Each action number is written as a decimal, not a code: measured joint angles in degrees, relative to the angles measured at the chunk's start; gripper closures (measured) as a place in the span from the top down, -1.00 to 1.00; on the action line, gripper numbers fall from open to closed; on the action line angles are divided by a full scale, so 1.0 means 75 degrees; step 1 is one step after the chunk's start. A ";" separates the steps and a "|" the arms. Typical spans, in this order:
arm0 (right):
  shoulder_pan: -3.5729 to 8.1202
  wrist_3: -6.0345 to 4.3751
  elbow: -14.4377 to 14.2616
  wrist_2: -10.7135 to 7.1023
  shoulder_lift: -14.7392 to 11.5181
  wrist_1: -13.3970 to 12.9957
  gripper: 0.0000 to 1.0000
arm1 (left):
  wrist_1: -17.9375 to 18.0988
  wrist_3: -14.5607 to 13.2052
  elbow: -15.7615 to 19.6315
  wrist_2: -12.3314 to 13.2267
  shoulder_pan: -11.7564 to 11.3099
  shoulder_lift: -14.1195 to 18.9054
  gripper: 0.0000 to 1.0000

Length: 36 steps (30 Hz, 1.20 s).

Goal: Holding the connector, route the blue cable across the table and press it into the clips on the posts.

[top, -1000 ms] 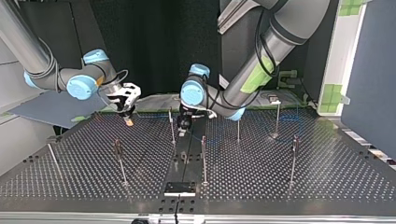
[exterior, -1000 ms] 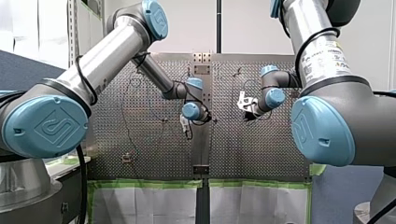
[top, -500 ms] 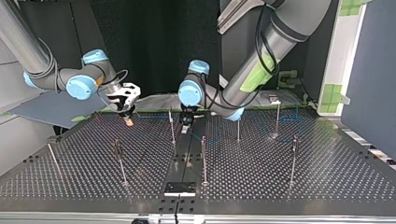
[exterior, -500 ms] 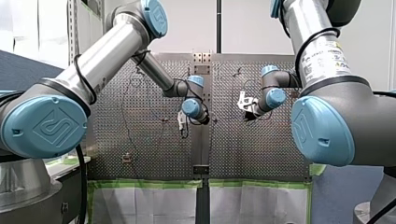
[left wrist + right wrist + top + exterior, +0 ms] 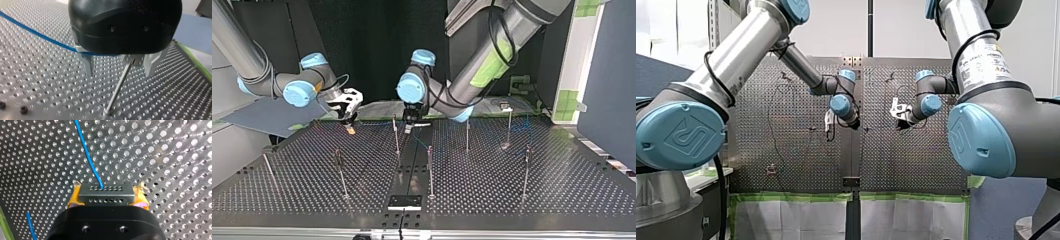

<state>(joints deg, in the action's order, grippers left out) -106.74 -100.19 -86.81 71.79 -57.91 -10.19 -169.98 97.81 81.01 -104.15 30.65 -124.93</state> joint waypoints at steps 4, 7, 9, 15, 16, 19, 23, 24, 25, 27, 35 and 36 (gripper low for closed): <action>0.0002 0.0003 0.0001 -0.0046 0.0000 0.0040 -1.00 | -0.0093 -0.0035 0.0270 -0.0155 0.0219 0.0267 0.96; 0.0006 0.0006 0.0000 -0.0061 -0.0002 0.0057 -1.00 | -0.0053 0.0004 0.0477 -0.0315 0.0425 0.0408 0.96; 0.0008 0.0007 0.0000 -0.0065 -0.0005 0.0072 -1.00 | 0.0045 0.0078 0.0565 -0.0416 0.0579 0.0443 0.96; 0.0070 -0.0007 0.0010 -0.0067 -0.0060 0.0100 -1.00 | 0.0410 0.0338 0.0620 -0.0617 0.0977 0.0457 0.96; 0.0088 -0.0015 0.0010 -0.0067 -0.0086 0.0104 -1.00 | 0.0462 0.0376 0.0613 -0.0647 0.1032 0.0457 0.96; 0.0161 -0.0042 0.0011 -0.0070 -0.0201 0.0112 -1.00 | 0.0650 0.0527 0.0535 -0.0744 0.1220 0.0448 0.96; 0.0263 -0.0105 0.0013 -0.0145 -0.0343 0.0129 -1.00 | 0.0775 0.0713 0.0329 -0.0867 0.1475 0.0348 0.96; 0.0295 -0.0120 0.0012 -0.0171 -0.0368 0.0140 -1.00 | 0.0752 0.0759 0.0253 -0.0921 0.1548 0.0288 0.96; 0.0319 -0.0130 0.0012 -0.0185 -0.0380 0.0148 -1.00 | 0.0720 0.0791 0.0196 -0.0963 0.1594 0.0238 0.96; 0.0368 -0.0149 0.0011 -0.0207 -0.0397 0.0169 -1.00 | 0.0617 0.0868 0.0068 -0.1045 0.1671 0.0118 0.96; 0.0485 -0.0133 -0.0031 -0.0229 -0.0406 0.0330 -1.00 | 0.0161 0.1163 -0.0413 -0.1178 0.1817 -0.0358 0.96; 0.0490 -0.0129 -0.0048 -0.0229 -0.0407 0.0335 -1.00 | 0.0116 0.1192 -0.0470 -0.1199 0.1830 -0.0413 0.96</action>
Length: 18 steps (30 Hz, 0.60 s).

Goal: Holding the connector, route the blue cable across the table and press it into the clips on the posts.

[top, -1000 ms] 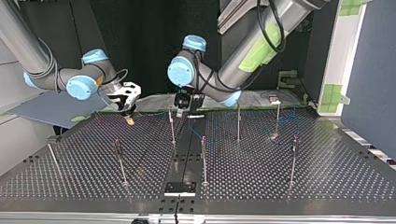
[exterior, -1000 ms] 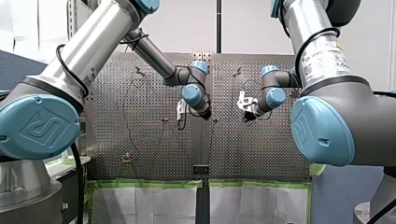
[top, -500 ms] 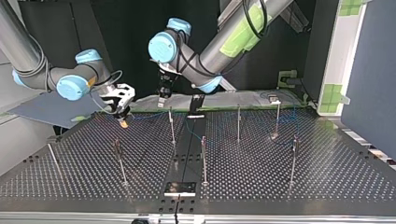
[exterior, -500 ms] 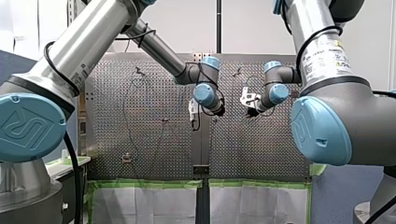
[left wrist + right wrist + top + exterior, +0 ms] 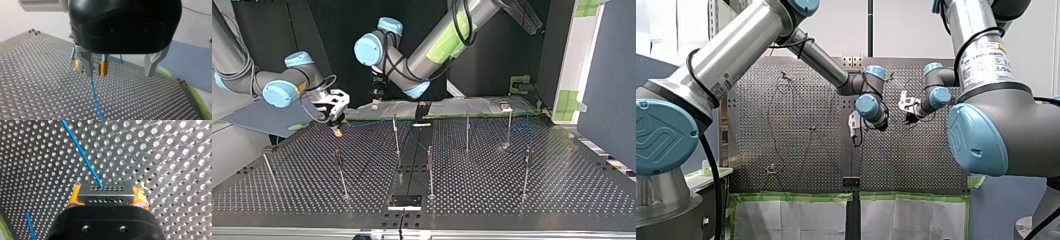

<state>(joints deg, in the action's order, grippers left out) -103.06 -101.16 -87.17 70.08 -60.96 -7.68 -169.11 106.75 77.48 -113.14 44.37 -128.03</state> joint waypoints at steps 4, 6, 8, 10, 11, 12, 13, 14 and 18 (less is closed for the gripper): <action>0.0003 0.0020 -0.0115 0.0003 0.0000 0.0007 -1.00 | -0.0072 0.0075 -0.0287 -0.0142 0.0037 -0.0286 0.96; 0.0003 0.0031 -0.0149 0.0004 0.0000 0.0007 -1.00 | -0.0069 0.0089 -0.0415 -0.0211 0.0045 -0.0416 0.96; 0.0007 0.0037 -0.0173 0.0003 0.0000 0.0009 -1.00 | -0.0059 0.0095 -0.0526 -0.0265 0.0047 -0.0525 0.96; 0.0009 0.0041 -0.0197 0.0001 0.0000 0.0011 -1.00 | -0.0032 0.0103 -0.0648 -0.0319 0.0047 -0.0650 0.96; 0.0012 0.0041 -0.0204 0.0001 -0.0001 0.0010 -1.00 | -0.0017 0.0106 -0.0704 -0.0341 0.0045 -0.0704 0.96; 0.0012 0.0042 -0.0209 0.0000 0.0000 0.0009 -1.00 | 0.0002 0.0109 -0.0762 -0.0359 0.0039 -0.0761 0.96; 0.0012 0.0043 -0.0214 0.0000 0.0000 0.0007 -1.00 | 0.0036 0.0117 -0.0840 -0.0377 0.0025 -0.0840 0.96; 0.0012 0.0043 -0.0216 0.0001 0.0001 0.0006 -1.00 | 0.0062 0.0126 -0.0899 -0.0388 0.0013 -0.0901 0.96; 0.0012 0.0044 -0.0220 0.0007 0.0002 -0.0003 -1.00 | 0.0206 0.0164 -0.1170 -0.0413 -0.0040 -0.1104 0.96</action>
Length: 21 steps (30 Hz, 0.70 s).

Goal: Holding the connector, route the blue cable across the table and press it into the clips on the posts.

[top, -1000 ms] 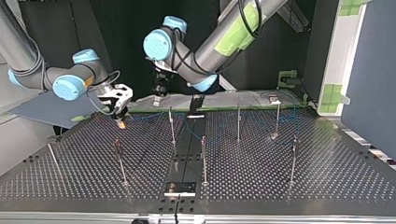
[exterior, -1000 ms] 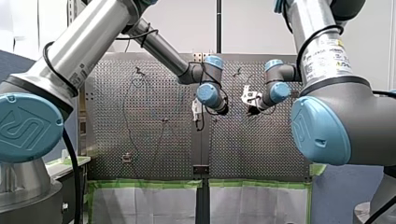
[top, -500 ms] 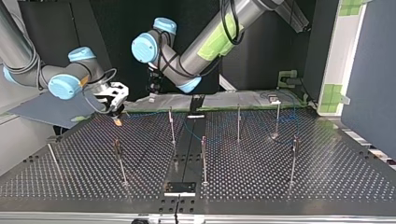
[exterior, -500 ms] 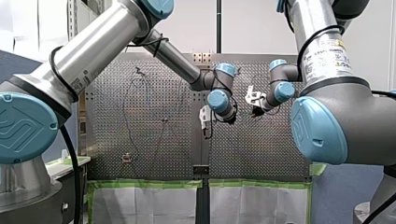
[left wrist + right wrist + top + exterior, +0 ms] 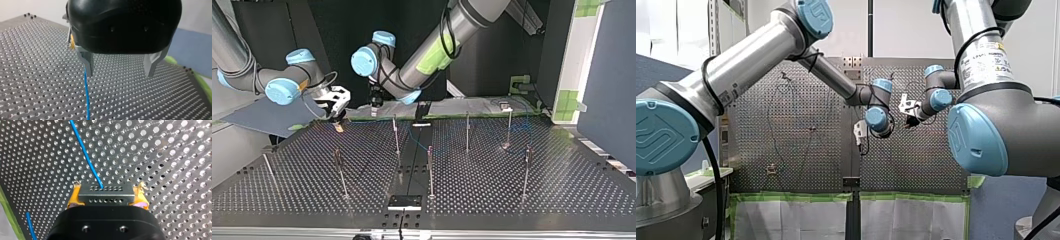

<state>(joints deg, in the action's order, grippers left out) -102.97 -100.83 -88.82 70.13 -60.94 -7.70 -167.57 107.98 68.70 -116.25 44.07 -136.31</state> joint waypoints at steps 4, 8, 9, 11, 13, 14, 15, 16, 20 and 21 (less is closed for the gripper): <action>0.0000 0.0000 -0.0006 0.0002 0.0003 -0.0005 -1.00 | 0.0136 0.0044 -0.0260 -0.0065 -0.0036 -0.0046 0.96; 0.0000 0.0000 -0.0005 0.0002 0.0004 -0.0015 -1.00 | 0.0195 0.0072 -0.0523 -0.0106 -0.0063 -0.0061 0.96; 0.0000 0.0000 -0.0004 0.0002 0.0004 -0.0015 -1.00 | 0.0191 0.0082 -0.0586 -0.0101 -0.0068 -0.0075 0.96; 0.0000 0.0000 -0.0004 0.0003 0.0004 -0.0020 -1.00 | 0.0144 0.0112 -0.0717 -0.0058 -0.0076 -0.0140 0.96; 0.0000 0.0000 -0.0003 0.0002 0.0003 -0.0025 -1.00 | 0.0049 0.0138 -0.0847 0.0003 -0.0070 -0.0239 0.96; 0.0000 0.0000 -0.0003 0.0002 0.0003 -0.0026 -1.00 | -0.0005 0.0154 -0.0908 0.0024 -0.0074 -0.0294 0.96; 0.0000 0.0000 -0.0003 0.0001 0.0004 -0.0027 -1.00 | -0.0073 0.0182 -0.0990 0.0048 -0.0086 -0.0369 0.96; 0.0000 0.0000 -0.0002 -0.0005 0.0003 -0.0028 -1.00 | -0.0122 0.0208 -0.1048 0.0060 -0.0100 -0.0425 0.96; 0.0000 0.0000 0.0000 -0.0049 0.0003 -0.0036 -1.00 | -0.0339 0.0332 -0.1295 0.0104 -0.0187 -0.0667 0.96; 0.0003 0.0000 0.0004 -0.0061 0.0002 -0.0038 -1.00 | -0.0410 0.0351 -0.1365 0.0109 -0.0205 -0.0739 0.96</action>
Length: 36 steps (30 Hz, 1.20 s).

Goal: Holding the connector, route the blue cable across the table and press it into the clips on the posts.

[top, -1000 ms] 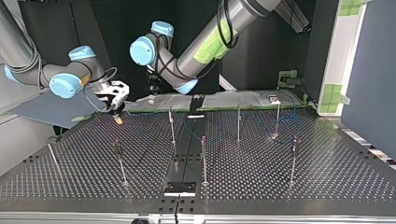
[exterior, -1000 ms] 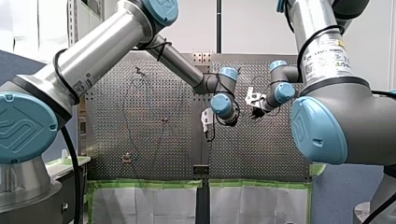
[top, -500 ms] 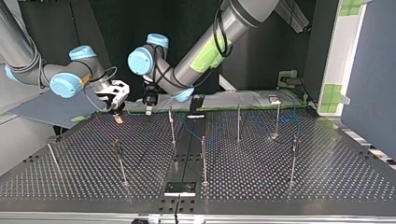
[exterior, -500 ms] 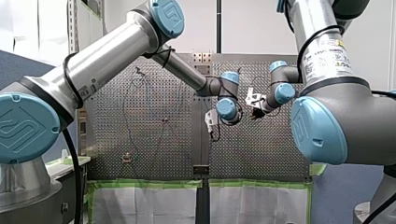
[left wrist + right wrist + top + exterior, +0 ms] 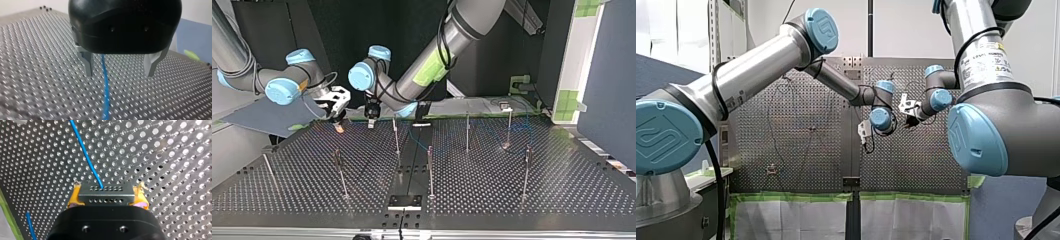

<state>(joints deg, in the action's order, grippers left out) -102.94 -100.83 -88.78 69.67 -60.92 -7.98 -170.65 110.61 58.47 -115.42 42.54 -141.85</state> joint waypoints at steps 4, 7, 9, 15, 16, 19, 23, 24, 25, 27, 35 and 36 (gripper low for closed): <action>0.0012 0.0000 0.0002 -0.0022 -0.0002 -0.0003 -1.00 | -0.0190 0.0023 -0.0248 -0.0014 -0.0023 -0.0247 0.96; 0.0017 0.0001 0.0002 -0.0024 -0.0001 -0.0003 -1.00 | -0.0293 0.0027 -0.0438 -0.0036 -0.0018 -0.0436 0.96; 0.0018 0.0002 0.0001 -0.0027 -0.0001 -0.0004 -1.00 | -0.0334 0.0028 -0.0573 -0.0049 -0.0001 -0.0556 0.96; 0.0020 0.0005 0.0004 -0.0027 -0.0001 -0.0004 -1.00 | -0.0362 0.0007 -0.0950 -0.0187 0.0072 -0.0668 0.29; 0.0020 0.0004 0.0004 -0.0027 0.0000 -0.0004 -1.00 | -0.0362 -0.0005 -0.1023 -0.0219 0.0084 -0.0671 0.29; 0.0020 0.0007 0.0004 -0.0028 -0.0001 -0.0005 -1.00 | -0.0347 0.0000 -0.1226 -0.0326 0.0108 -0.0671 -0.52; 0.0022 0.0010 0.0005 -0.0030 0.0001 -0.0004 -1.00 | -0.0348 0.0077 -0.1450 -0.0472 0.0117 -0.0671 -1.00; 0.0022 0.0011 0.0005 -0.0030 0.0000 -0.0005 -1.00 | -0.0349 0.0125 -0.1489 -0.0516 0.0117 -0.0671 -1.00; 0.0024 0.0011 0.0005 -0.0031 -0.0001 -0.0004 -1.00 | -0.0349 0.0158 -0.1507 -0.0542 0.0118 -0.0671 -1.00; 0.0027 0.0011 0.0010 -0.0032 -0.0003 -0.0004 -1.00 | -0.0353 0.0202 -0.1531 -0.0582 0.0120 -0.0673 -1.00; 0.0074 0.0003 0.0105 -0.0023 -0.0043 0.0012 -1.00 | -0.0398 0.0255 -0.1464 -0.0771 0.0102 -0.0673 -1.00; 0.0089 -0.0002 0.0127 -0.0028 -0.0065 0.0020 -1.00 | -0.0398 0.0257 -0.1429 -0.0774 0.0090 -0.0673 -1.00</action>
<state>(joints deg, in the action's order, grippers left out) -102.28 -100.84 -87.83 69.46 -61.41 -7.83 -173.64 112.54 47.75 -121.23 43.22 -146.89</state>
